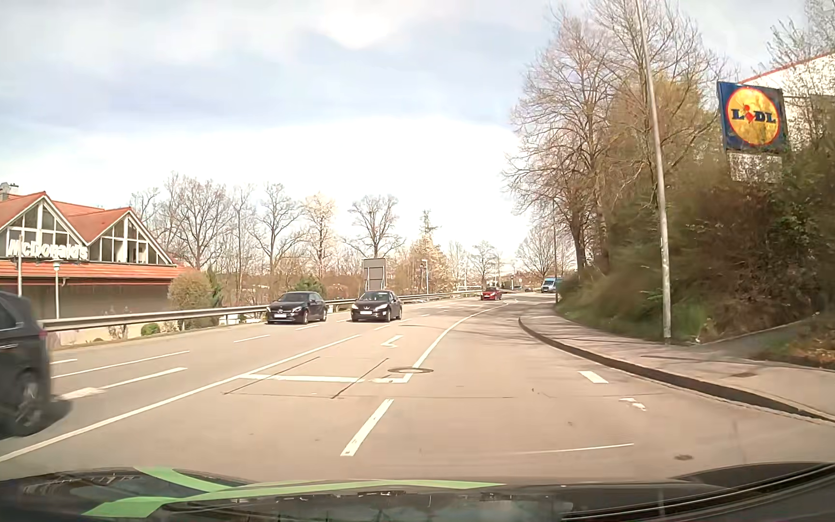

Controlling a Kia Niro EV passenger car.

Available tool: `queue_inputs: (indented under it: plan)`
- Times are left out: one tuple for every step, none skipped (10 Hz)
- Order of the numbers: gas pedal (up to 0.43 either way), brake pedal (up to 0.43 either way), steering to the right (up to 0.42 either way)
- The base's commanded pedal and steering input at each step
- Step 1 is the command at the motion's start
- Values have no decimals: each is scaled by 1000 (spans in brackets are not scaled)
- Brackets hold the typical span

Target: Follow the waypoints while adhering to traffic rules and regulations

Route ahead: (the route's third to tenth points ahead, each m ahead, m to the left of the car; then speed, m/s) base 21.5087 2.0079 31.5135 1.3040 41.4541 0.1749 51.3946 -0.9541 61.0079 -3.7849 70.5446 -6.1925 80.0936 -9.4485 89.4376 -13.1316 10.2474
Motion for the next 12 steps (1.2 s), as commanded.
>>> queue_inputs:
  plan:
    - [197,0,25]
    - [197,0,26]
    - [189,0,25]
    - [67,0,22]
    - [59,0,18]
    - [59,0,17]
    - [59,0,17]
    - [67,0,17]
    - [67,0,16]
    - [67,0,16]
    - [79,0,16]
    - [79,0,14]
